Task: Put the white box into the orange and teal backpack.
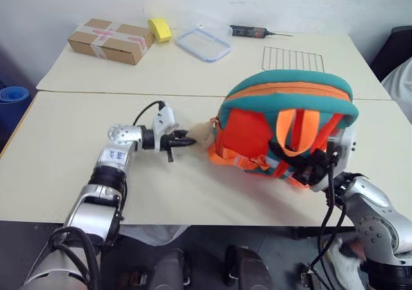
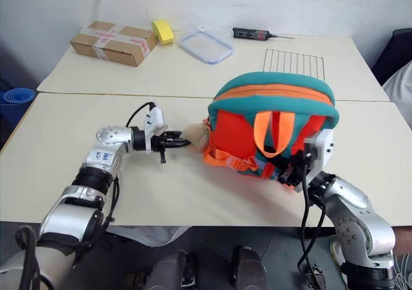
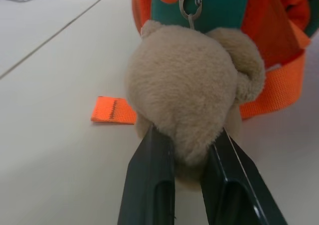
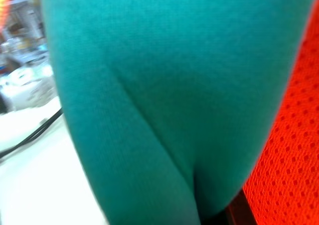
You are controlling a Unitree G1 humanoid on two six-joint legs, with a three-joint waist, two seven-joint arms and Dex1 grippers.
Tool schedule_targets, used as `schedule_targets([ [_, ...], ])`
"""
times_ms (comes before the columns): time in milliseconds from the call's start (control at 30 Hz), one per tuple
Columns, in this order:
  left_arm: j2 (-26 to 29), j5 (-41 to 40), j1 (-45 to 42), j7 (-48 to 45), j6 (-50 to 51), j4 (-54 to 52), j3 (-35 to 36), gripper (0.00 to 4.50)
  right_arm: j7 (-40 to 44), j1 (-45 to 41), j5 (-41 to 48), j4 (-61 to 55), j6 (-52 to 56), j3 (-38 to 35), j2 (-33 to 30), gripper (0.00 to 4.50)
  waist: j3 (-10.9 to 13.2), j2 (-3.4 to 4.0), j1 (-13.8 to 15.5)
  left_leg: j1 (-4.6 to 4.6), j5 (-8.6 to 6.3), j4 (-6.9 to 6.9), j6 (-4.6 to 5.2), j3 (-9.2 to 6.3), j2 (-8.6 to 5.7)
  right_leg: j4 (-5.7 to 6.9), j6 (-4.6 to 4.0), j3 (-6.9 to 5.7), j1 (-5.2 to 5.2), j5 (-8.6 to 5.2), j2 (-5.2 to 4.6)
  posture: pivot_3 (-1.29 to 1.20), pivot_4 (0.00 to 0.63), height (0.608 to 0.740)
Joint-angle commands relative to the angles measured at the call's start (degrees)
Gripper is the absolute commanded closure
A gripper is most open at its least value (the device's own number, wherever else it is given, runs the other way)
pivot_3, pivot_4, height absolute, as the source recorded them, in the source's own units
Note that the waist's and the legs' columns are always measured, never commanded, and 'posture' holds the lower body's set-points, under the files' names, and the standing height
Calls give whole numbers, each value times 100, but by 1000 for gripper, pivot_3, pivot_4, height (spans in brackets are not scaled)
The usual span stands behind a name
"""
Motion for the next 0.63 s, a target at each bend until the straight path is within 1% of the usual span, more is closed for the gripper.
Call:
schedule_targets([
  [33, 455, -347, 387, -327, 711, -1002, 199, 2669, 90, 76, -330, -31, -567, -191, -35, 3884, 0, 0, -8, 1, 0, 0, -1, 0, 2, 0, 0, 0, 0, 0, 2, 0, 150, 740],
  [100, 819, -592, 799, -484, 1115, -1644, 363, 2048, 673, 404, -727, -148, -891, -102, -473, 3330, -1, 3, -16, 1, 0, -1, -3, -1, 5, 1, -1, 0, -1, -1, 3, 0, 150, 740],
  [167, 1146, -745, 1222, -480, 1320, -2174, 562, 1472, 1190, 787, -827, -188, -1115, -252, -842, 2699, -1, 4, -15, 2, -5, -7, -5, -2, 4, 0, -5, 2, -2, -3, 3, 0, 150, 740],
  [233, 1379, -896, 1601, -453, 1329, -2508, 820, 944, 1461, 1067, -861, -40, -1427, -610, -1030, 2071, -1, 4, -8, 3, -7, -7, -3, -2, 5, -1, -5, 2, -2, -3, 2, 0, 150, 740],
  [333, 1918, -1012, 2498, -619, 1195, -2943, 1302, 92, 2247, 1755, -1028, 641, -1899, -1449, -1491, 1103, -1, 4, 1, 8, -7, -4, 0, 0, 3, -8, -4, 5, 6, -3, -2, 0, 150, 740],
  [433, 2258, -975, 3425, -574, 911, -3342, 1684, 87, 2829, 2052, -1392, 1706, -2726, -1968, -1836, 68, 0, 5, -2, 29, -25, -9, -3, -3, 10, -24, -5, 4, 25, -3, -7, 0, 150, 740],
  [500, 2329, -941, 3787, -461, 736, -3500, 1834, 87, 3095, 2024, -1637, 2322, -3256, -2040, -2003, 27, 0, 6, -4, 49, -44, -12, -4, 0, 17, -59, -7, 8, 45, -5, -18, 0, 150, 740],
  [567, 2308, -990, 3965, -351, 655, -3581, 1941, 87, 3237, 1907, -1817, 2746, -3673, -1998, -2099, 27, 1, 7, -3, 64, -48, -13, -8, -2, 17, -58, -8, 22, 56, -5, -38, 0, 150, 740],
  [633, 2224, -1065, 4127, -216, 604, -3722, 2032, 87, 3279, 1681, -1932, 3021, -3962, -1859, -2122, 27, 2, 11, -1, 73, -61, -22, -34, -2, 17, -53, -13, 49, 56, -7, -49, 0, 150, 740],
])
